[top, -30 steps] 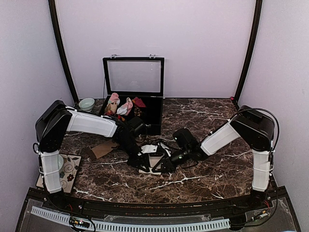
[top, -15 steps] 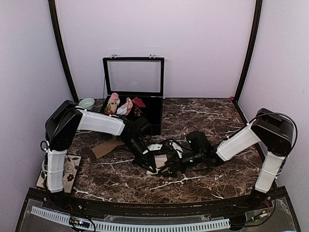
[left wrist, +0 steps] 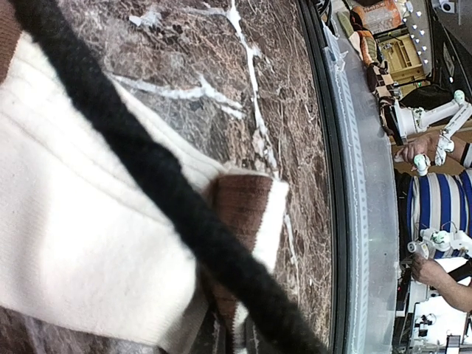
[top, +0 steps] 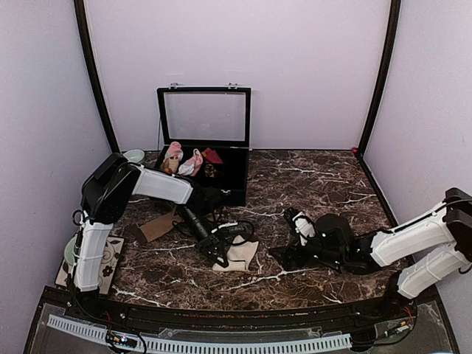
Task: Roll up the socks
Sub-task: Roll the sock at the center of the board.
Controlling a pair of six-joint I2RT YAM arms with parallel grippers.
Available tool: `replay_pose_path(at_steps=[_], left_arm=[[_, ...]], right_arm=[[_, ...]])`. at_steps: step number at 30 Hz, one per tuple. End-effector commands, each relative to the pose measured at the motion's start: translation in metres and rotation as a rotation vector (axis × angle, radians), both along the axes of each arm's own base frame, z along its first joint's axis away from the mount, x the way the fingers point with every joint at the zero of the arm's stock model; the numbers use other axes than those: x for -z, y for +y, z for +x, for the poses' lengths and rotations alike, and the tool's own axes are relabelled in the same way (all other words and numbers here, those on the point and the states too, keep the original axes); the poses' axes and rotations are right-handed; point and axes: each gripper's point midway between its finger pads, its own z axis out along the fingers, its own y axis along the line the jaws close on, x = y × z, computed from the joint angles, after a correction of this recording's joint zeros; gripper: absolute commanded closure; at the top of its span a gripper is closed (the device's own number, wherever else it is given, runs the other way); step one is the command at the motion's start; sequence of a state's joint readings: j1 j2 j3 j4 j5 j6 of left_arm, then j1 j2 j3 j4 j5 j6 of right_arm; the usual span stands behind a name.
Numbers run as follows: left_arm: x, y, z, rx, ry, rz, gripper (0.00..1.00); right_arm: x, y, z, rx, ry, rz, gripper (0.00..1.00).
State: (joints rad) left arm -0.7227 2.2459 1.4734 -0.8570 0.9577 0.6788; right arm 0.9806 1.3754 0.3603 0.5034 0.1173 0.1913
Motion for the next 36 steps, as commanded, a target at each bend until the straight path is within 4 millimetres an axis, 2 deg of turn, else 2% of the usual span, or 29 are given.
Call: replay_pose_path(at_steps=[1, 3, 8, 12, 15, 19, 25, 30, 33, 36], left_arm=[[0.042, 0.032, -0.005, 0.018, -0.007, 0.238, 1.0], [0.044, 0.03, -0.002, 0.01, -0.009, 0.247, 1.0], [0.056, 0.026, 0.009, -0.006, -0.032, 0.322, 0.99], [0.066, 0.025, 0.014, -0.031, -0.017, 0.384, 0.99], [0.069, 0.024, 0.017, -0.044, -0.017, 0.403, 0.99], [0.068, 0.022, 0.02, -0.057, -0.019, 0.413, 0.98], [0.068, 0.021, 0.019, -0.052, -0.014, 0.423, 0.98], [0.063, 0.019, 0.017, -0.043, 0.006, 0.404, 0.95], [0.052, 0.016, 0.013, -0.03, 0.025, 0.37, 0.87], [0.038, 0.016, 0.009, -0.018, 0.034, 0.328, 0.74]], right_arm=[[-0.033, -0.005, 0.009, 0.041, -0.118, 0.134, 0.01], [-0.035, 0.01, -0.001, -0.085, -0.161, 0.091, 0.01], [-0.03, 0.041, -0.05, -0.391, -0.356, -0.059, 0.01], [-0.021, 0.065, -0.077, -0.556, -0.439, -0.15, 0.1], [-0.014, 0.083, -0.088, -0.644, -0.496, -0.206, 0.19], [0.0, 0.105, -0.087, -0.71, -0.549, -0.274, 0.28], [0.019, 0.13, -0.074, -0.762, -0.591, -0.362, 0.42], [0.036, 0.134, -0.057, -0.743, -0.542, -0.389, 0.54], [0.05, 0.13, -0.051, -0.734, -0.48, -0.404, 0.64], [0.064, 0.12, -0.049, -0.709, -0.395, -0.405, 0.76]])
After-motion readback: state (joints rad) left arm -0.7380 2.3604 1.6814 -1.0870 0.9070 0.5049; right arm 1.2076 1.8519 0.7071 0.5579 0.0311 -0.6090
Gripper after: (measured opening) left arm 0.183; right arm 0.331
